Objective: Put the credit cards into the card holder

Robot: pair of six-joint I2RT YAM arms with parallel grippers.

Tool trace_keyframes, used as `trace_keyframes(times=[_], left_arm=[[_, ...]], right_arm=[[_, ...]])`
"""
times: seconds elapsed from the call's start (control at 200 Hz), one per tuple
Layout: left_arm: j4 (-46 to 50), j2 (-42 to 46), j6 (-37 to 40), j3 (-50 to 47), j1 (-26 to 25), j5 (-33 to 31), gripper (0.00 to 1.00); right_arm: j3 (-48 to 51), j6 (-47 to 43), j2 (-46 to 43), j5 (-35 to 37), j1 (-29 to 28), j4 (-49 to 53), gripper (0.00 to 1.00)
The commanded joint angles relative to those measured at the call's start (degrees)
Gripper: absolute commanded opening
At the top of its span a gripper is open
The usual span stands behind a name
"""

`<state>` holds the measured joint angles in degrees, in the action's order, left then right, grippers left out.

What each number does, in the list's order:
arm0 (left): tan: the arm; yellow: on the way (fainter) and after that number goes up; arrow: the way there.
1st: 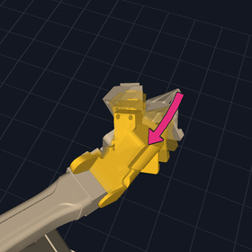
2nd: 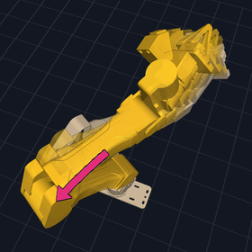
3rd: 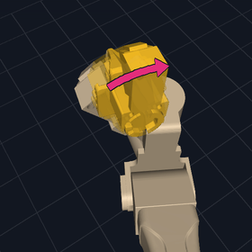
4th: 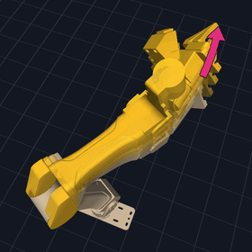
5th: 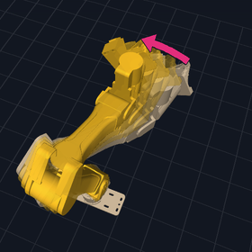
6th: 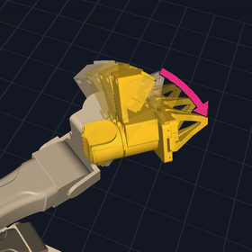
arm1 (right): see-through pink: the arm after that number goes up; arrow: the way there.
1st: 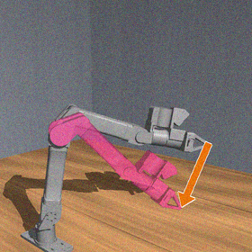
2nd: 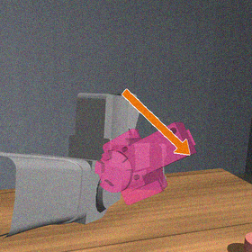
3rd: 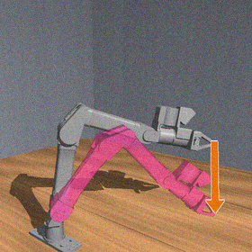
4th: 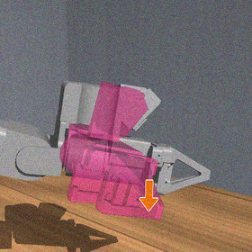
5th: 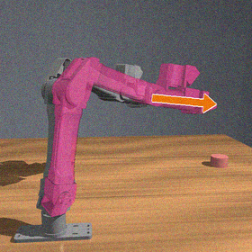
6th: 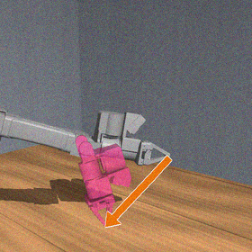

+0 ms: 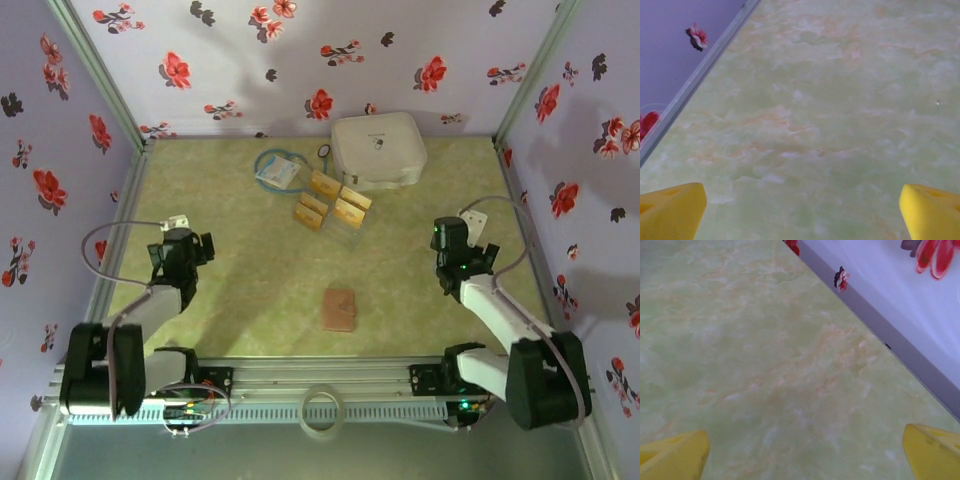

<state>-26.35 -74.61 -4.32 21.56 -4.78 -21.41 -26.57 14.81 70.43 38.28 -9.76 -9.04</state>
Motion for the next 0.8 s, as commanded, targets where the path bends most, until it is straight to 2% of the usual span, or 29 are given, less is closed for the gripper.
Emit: trace_keyframes(times=[0.0,0.035,0.1,0.175,0.23,0.265,0.305,0.325,0.375,0.45,0.515,0.585,0.66,0.735,0.795], left_arm=[[-16.57,-3.57,5.89,0.05,0.87,3.86,1.00],[-13.65,-4.07,4.86,1.55,1.82,5.51,1.00],[-13.37,-5.74,3.07,3.01,3.50,8.81,1.00],[-24.20,-10.42,2.83,-0.40,4.95,14.41,1.00],[-33.46,-14.60,3.53,-2.73,4.97,15.72,1.00],[-28.24,-13.16,3.11,-1.79,4.95,15.89,1.00],[-25.32,-13.55,3.87,0.16,5.04,16.91,1.00],[-25.01,-13.96,4.34,0.69,5.05,17.96,1.00],[-23.12,-13.62,3.99,1.44,5.20,18.64,1.00],[-23.01,-13.73,3.70,1.55,5.47,18.73,1.00],[-22.68,-13.81,3.36,1.85,5.82,19.04,1.00],[-22.77,-13.83,3.44,1.78,5.83,19.04,1.00],[-23.14,-13.85,3.68,1.63,5.79,19.06,1.00],[-23.98,-13.86,4.51,1.10,4.85,17.92,1.00],[-23.93,-13.78,4.39,1.19,4.82,18.02,1.00]], right_arm=[[4.58,-4.54,4.90,-3.40,1.50,-24.11,0.99],[5.32,-5.49,6.61,-5.41,2.33,-29.48,0.99],[3.67,-6.92,8.15,-10.60,3.94,-28.92,0.99],[3.80,-6.77,9.78,-17.25,7.38,-31.01,0.99],[7.29,-4.76,13.41,-18.69,9.86,-41.13,0.99],[8.44,-5.53,15.24,-21.31,10.28,-46.94,0.99],[7.13,-6.60,15.47,-24.89,9.99,-42.43,0.99],[6.93,-7.02,16.98,-24.81,9.74,-42.79,1.00],[7.37,-7.89,21.40,-24.76,9.67,-52.03,0.99],[4.02,-6.80,17.34,-25.19,9.76,-38.08,0.99],[5.56,-7.77,20.82,-24.79,9.67,-46.97,0.99],[3.96,-7.18,18.10,-24.92,9.58,-39.18,0.99],[5.35,-8.03,19.73,-24.30,9.38,-44.68,0.99],[5.09,-7.64,17.97,-20.35,8.19,-41.27,0.99],[6.05,-8.01,18.93,-19.58,8.00,-44.62,0.99]])
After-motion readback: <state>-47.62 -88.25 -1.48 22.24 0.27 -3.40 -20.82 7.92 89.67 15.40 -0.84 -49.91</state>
